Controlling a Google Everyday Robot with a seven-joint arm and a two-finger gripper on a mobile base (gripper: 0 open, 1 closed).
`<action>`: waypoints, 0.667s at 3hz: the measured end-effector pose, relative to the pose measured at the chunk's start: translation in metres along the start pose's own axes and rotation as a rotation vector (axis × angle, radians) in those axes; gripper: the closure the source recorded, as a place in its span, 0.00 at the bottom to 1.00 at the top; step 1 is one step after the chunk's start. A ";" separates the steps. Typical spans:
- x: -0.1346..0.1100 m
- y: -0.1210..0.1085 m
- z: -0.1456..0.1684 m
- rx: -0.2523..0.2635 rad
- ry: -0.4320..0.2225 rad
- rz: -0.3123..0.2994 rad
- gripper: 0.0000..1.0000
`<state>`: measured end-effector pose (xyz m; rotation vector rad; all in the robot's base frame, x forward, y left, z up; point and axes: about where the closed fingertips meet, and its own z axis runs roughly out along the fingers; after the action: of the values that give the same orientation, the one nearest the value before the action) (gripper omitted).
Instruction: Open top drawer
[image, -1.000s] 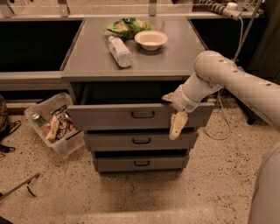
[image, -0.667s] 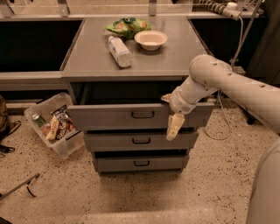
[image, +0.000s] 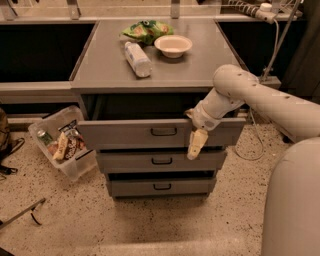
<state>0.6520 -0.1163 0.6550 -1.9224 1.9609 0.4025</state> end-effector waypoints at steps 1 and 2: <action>0.003 0.003 -0.005 -0.015 -0.009 0.033 0.00; 0.002 0.003 -0.001 -0.020 -0.015 0.025 0.00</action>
Offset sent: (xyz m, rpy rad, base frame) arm -0.2007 -0.0168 0.0471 0.2575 0.7613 0.2039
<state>0.6489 -0.1184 0.6548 -1.9036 1.9805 0.4434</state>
